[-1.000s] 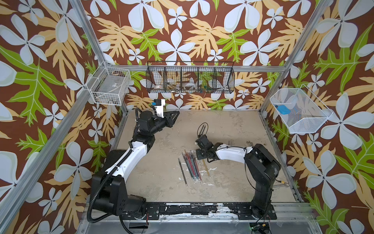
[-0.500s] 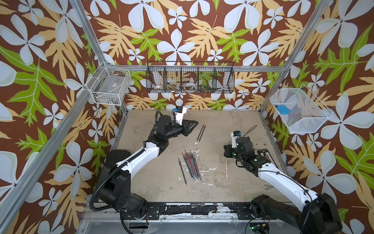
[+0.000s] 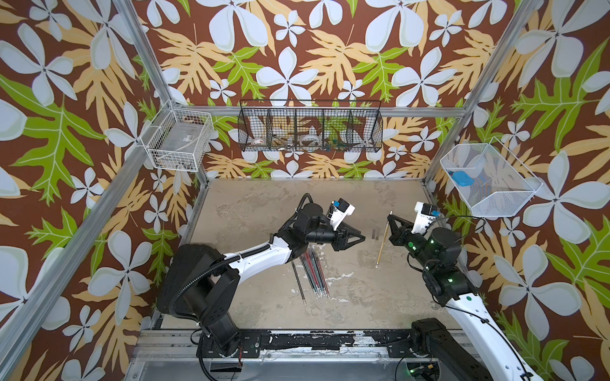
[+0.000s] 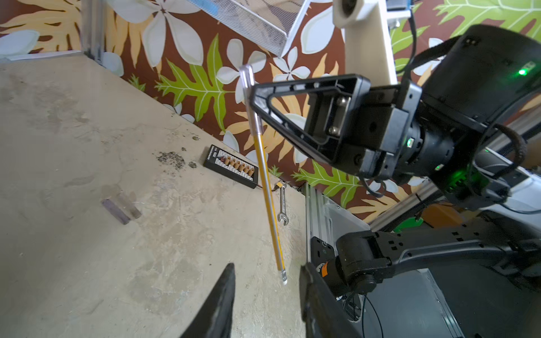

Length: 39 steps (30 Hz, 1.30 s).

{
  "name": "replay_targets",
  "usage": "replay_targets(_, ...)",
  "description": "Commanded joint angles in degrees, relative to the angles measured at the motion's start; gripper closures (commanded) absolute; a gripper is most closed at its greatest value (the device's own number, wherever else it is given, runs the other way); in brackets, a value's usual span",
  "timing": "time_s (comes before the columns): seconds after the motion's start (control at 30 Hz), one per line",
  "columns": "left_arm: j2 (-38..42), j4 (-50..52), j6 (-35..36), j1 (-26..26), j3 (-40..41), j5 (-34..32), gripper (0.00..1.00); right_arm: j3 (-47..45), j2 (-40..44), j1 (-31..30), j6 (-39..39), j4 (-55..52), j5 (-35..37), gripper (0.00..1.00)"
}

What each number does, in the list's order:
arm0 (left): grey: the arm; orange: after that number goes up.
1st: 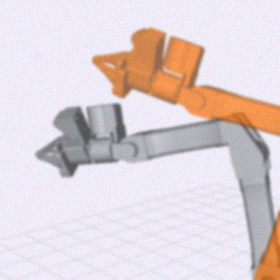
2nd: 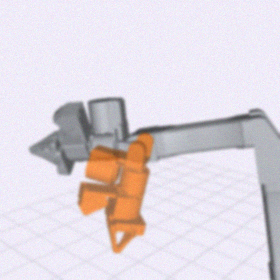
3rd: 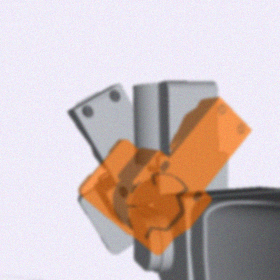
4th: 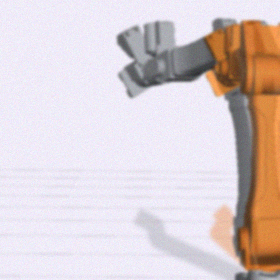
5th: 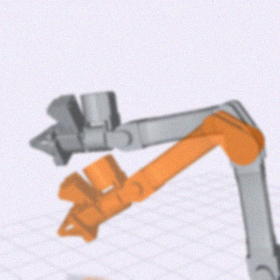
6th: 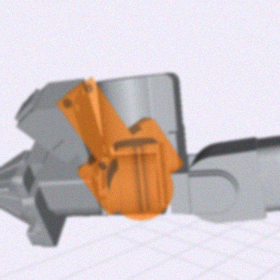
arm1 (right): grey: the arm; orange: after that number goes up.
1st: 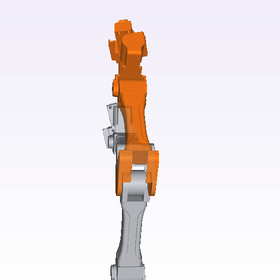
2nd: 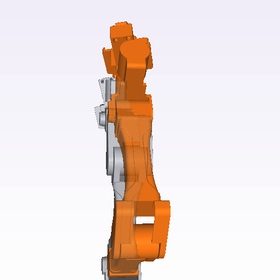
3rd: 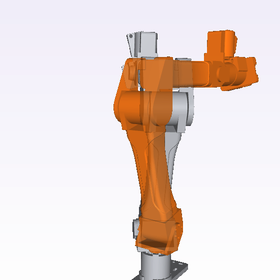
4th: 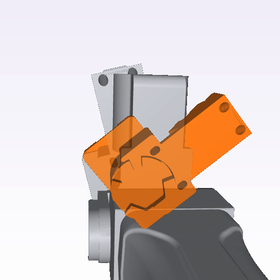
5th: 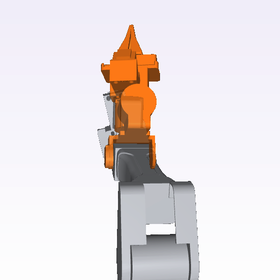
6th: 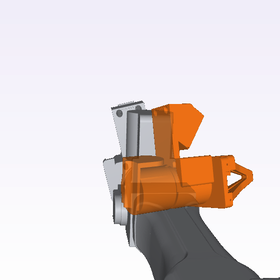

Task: Remove the protective cover of the pencils
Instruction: Pick up the pencil from the center of the board.

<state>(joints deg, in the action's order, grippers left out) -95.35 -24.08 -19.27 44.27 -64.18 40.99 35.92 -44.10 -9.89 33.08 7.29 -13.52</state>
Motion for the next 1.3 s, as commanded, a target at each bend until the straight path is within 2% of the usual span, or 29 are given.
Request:
replay_targets(0.0,-0.4,1.0,1.6,0.4,-0.7,0.5,0.61,0.2,-0.9,0.0,5.4,9.4,-3.4,1.00)
replay_targets(0.3,-1.0,2.6,2.1,0.5,-1.6,-0.9,0.62,-1.5,-2.7,0.0,14.6,20.0,-6.1,1.00)
replay_targets(0.73,-1.8,3.1,2.1,0.5,-2.2,-0.6,0.62,-4.0,-5.3,-0.5,20.5,28.6,-6.6,1.00)
replay_targets(0.9,-1.4,3.1,2.0,0.5,-2.2,-0.4,0.62,-4.0,-6.3,-2.5,18.6,29.1,-4.9,1.00)
replay_targets(1.07,-1.2,4.2,2.5,0.5,-2.5,-1.1,0.63,0.2,-7.1,-5.9,10.5,18.9,-1.0,1.00)
replay_targets(1.27,-1.1,5.2,2.9,0.5,-2.8,-2.0,0.64,2.8,-6.7,-7.5,5.5,10.1,5.2,1.00)
